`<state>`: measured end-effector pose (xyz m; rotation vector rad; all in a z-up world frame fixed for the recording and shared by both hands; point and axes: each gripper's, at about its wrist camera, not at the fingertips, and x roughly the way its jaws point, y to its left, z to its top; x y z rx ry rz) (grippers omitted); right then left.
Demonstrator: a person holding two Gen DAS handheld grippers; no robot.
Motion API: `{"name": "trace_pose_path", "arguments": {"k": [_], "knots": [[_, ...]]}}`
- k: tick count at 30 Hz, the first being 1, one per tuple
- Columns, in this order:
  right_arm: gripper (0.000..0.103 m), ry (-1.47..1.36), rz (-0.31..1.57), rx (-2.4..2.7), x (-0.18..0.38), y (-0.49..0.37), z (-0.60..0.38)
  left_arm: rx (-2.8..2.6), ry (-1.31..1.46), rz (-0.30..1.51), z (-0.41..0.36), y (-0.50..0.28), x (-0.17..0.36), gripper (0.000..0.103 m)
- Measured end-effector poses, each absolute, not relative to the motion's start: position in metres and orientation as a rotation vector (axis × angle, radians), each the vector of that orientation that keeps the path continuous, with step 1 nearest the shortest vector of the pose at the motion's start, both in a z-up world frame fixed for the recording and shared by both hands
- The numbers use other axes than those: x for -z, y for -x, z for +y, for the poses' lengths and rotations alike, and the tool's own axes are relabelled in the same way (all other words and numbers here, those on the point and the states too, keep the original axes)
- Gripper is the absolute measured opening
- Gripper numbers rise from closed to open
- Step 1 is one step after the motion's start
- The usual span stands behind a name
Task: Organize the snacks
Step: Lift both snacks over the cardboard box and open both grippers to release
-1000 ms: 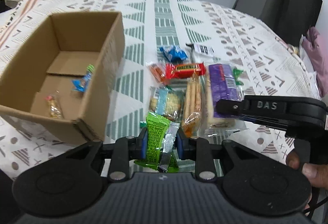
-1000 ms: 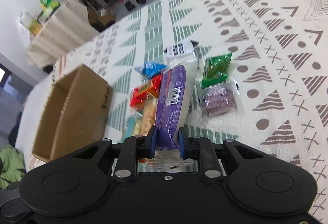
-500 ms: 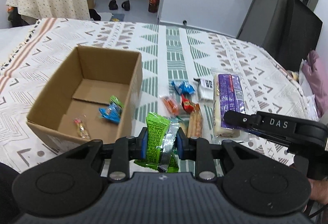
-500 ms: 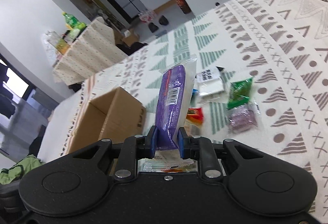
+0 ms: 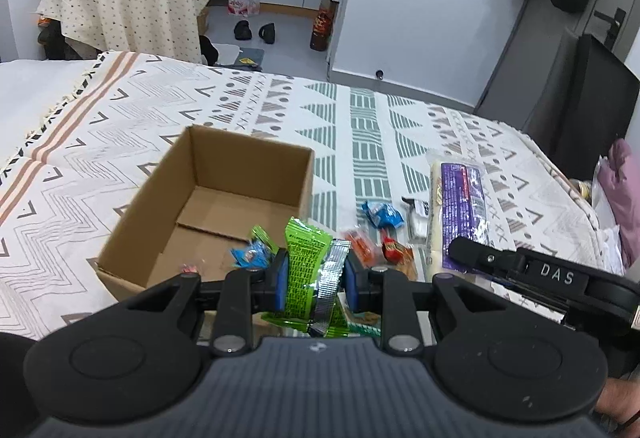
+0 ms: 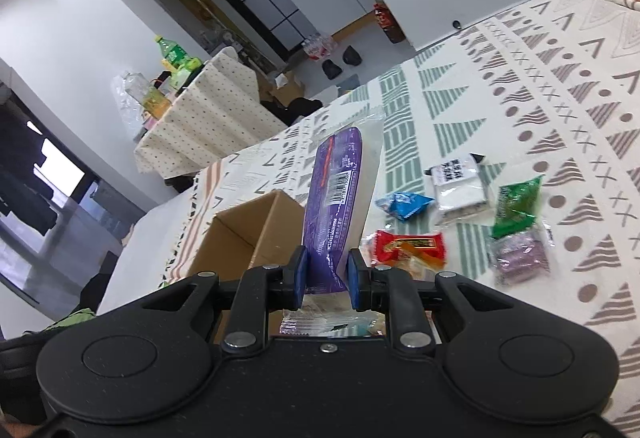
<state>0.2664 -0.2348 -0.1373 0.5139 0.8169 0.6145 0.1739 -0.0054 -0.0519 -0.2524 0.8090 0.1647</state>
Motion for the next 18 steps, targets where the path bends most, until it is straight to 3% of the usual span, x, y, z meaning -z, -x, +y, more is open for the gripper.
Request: {"name": "trace_pose_path", "arguments": {"k": [18], "knots": [[0.02, -0.5, 0.815, -0.7, 0.131, -0.273, -0.191, -0.262, 0.328, 0.766, 0.063, -0.187, 0.051, 0.026]]}}
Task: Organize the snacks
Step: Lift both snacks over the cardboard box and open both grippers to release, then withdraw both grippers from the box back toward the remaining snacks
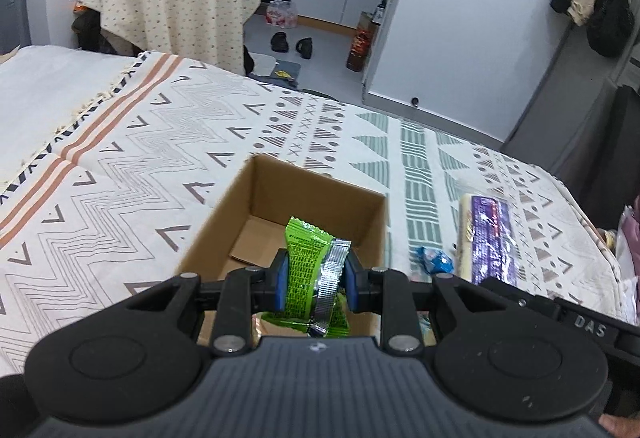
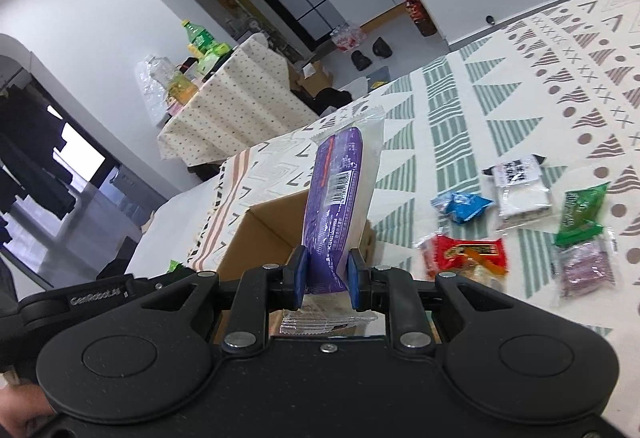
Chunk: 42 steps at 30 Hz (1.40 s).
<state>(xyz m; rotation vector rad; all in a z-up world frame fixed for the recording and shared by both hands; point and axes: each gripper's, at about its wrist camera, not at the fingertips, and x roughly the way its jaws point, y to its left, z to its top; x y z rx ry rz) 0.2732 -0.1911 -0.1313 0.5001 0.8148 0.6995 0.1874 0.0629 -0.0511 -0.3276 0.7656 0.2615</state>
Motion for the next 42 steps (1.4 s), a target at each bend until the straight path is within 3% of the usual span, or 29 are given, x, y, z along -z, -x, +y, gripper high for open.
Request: {"name": "trace_pose_path", "arguments": {"k": [17, 20, 25, 29, 34, 42], "knots": [[0.021, -0.475, 0.849, -0.791, 0.136, -0.291, -0.123, -0.337, 0.378, 0.859, 0.107, -0.21, 0.091, 0.03], [0.021, -0.461, 0.861, -0.794, 0.14, -0.292, -0.117, -0.337, 0.378, 0.863, 0.111, -0.209, 0.094, 0.037], [0.022, -0.439, 0.841, -0.806, 0.137, -0.289, -0.114, -0.353, 0.376, 0.866, 0.11, -0.207, 0.093, 0.057], [0.031, -0.432, 0.823, -0.816, 0.131, -0.286, -0.113, -0.36, 0.375, 0.873, 0.11, -0.204, 0.091, 0.063], [0.047, -0.426, 0.802, -0.793, 0.12, -0.278, -0.123, -0.39, 0.337, 0.868, 0.107, -0.196, 0.081, 0.081], [0.069, -0.407, 0.744, -0.73, 0.102, -0.262, -0.156, -0.374, 0.371, 0.872, 0.095, -0.186, 0.065, 0.089]]}}
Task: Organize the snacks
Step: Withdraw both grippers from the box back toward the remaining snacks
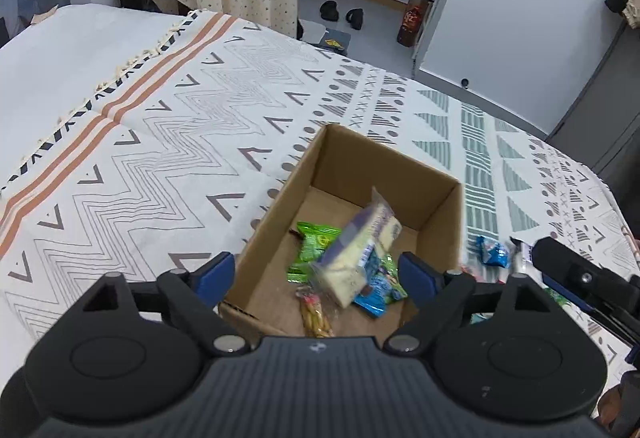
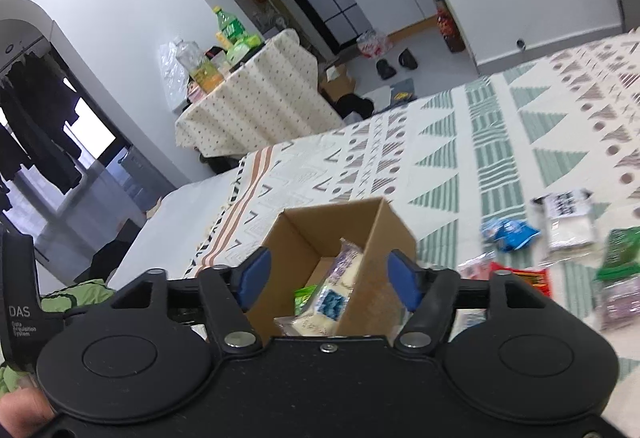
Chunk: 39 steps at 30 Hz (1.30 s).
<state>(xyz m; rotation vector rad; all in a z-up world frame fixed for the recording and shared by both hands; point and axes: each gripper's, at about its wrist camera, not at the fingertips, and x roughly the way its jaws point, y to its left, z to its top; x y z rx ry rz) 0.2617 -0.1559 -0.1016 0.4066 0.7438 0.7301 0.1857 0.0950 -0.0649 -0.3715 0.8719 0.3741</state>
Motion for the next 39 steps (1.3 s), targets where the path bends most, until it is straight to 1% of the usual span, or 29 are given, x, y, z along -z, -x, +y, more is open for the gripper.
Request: {"name": "trace_pose_path", "arguments": {"k": [1, 4, 7, 8, 10, 12, 17, 18, 21, 28, 39], "knots": [[0.073, -0.396, 0.733, -0.719, 0.099, -0.259, -0.16, -0.367, 0.367, 0.866, 0.092, -0.184, 0.062, 0.09], [0.081, -0.374, 0.715, -0.688, 0.095, -0.255, -0.171, -0.358, 0.346, 0.851, 0.08, -0.18, 0.055, 0.093], [0.087, -0.367, 0.695, -0.663, 0.088, -0.251, -0.183, -0.343, 0.335, 0.845, 0.068, -0.177, 0.05, 0.095], [0.088, -0.363, 0.686, -0.654, 0.086, -0.249, -0.187, -0.338, 0.335, 0.844, 0.064, -0.176, 0.049, 0.095], [0.096, -0.356, 0.668, -0.638, 0.082, -0.247, -0.195, -0.327, 0.336, 0.843, 0.059, -0.174, 0.046, 0.095], [0.098, -0.353, 0.651, -0.623, 0.08, -0.244, -0.204, -0.317, 0.341, 0.84, 0.053, -0.171, 0.043, 0.095], [0.101, -0.375, 0.642, -0.579, 0.082, -0.238, -0.233, -0.284, 0.338, 0.824, 0.038, -0.166, 0.036, 0.096], [0.103, -0.385, 0.642, -0.567, 0.083, -0.236, -0.239, -0.278, 0.337, 0.822, 0.036, -0.165, 0.036, 0.098], [0.103, -0.414, 0.643, -0.529, 0.086, -0.232, -0.26, -0.257, 0.334, 0.802, 0.026, -0.162, 0.033, 0.102], [0.103, -0.465, 0.632, -0.448, 0.092, -0.221, -0.297, -0.194, 0.332, 0.81, 0.003, -0.161, 0.03, 0.103], [0.103, -0.484, 0.647, -0.405, 0.1, -0.205, -0.319, -0.118, 0.333, 0.827, -0.03, -0.155, 0.038, 0.103]]}}
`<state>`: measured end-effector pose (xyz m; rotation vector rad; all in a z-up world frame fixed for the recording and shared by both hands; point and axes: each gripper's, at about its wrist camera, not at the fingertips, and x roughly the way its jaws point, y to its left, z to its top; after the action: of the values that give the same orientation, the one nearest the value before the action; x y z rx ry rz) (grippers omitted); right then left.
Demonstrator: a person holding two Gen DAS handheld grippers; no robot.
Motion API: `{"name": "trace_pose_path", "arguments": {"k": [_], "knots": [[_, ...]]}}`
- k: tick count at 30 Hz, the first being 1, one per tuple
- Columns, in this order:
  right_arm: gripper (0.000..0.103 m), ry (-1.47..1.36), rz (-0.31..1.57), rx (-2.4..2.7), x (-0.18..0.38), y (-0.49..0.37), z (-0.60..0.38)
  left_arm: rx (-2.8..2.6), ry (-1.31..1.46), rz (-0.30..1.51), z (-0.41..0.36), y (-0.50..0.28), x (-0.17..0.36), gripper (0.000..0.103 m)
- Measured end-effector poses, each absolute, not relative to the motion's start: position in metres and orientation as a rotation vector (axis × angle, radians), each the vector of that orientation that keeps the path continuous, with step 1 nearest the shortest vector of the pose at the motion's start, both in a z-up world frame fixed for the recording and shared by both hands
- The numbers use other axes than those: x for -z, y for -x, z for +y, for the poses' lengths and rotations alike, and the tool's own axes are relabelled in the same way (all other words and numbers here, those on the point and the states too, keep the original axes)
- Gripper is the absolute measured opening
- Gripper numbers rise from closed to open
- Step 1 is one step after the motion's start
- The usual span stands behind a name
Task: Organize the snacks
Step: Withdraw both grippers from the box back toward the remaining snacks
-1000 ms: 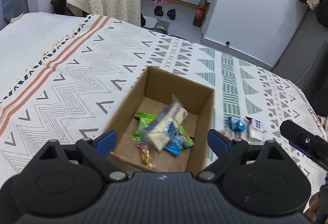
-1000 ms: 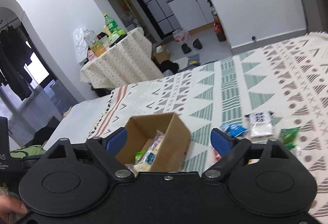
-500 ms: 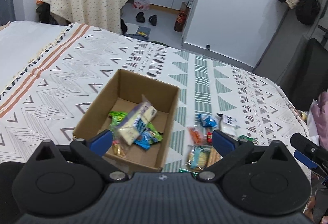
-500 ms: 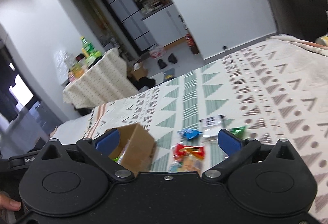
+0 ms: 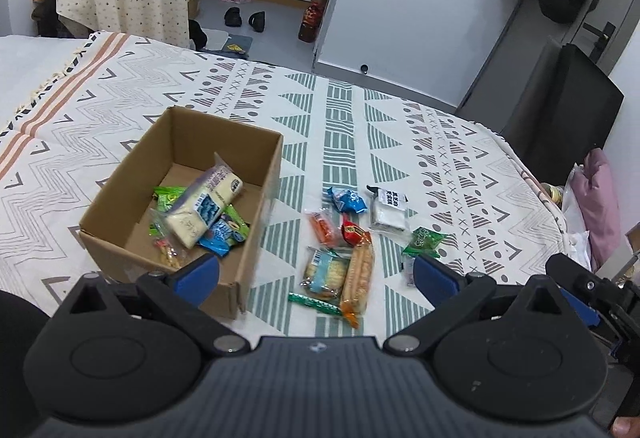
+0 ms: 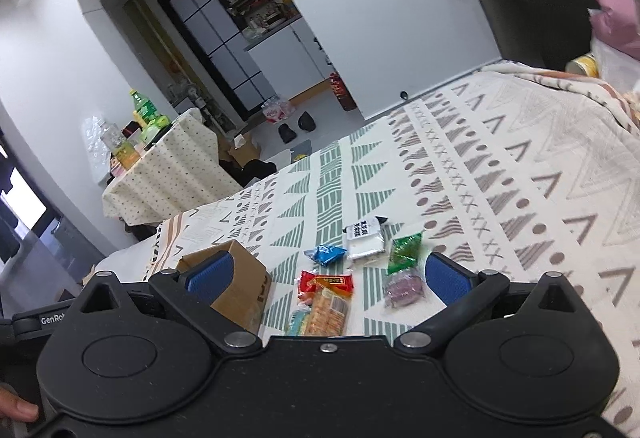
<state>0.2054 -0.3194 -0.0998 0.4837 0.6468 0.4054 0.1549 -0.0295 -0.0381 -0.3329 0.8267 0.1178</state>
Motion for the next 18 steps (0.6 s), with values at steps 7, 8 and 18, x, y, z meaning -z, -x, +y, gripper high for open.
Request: {"name": "trace_pose_path", "arguments": {"k": [7, 8, 18], "knots": [[0.103, -0.51, 0.67, -0.361, 0.107, -0.204, -0.327, -0.089, 0.337, 0.848, -0.044, -0.159, 0.05, 0.103], [0.103, -0.509, 0.67, -0.35, 0.108, -0.205, -0.328, -0.089, 0.337, 0.855, -0.046, -0.16, 0.053, 0.103], [0.103, -0.531, 0.751, -0.278, 0.129, -0.221, -0.332, -0.085, 0.332, 0.912, -0.058, -0.177, 0.079, 0.103]]}}
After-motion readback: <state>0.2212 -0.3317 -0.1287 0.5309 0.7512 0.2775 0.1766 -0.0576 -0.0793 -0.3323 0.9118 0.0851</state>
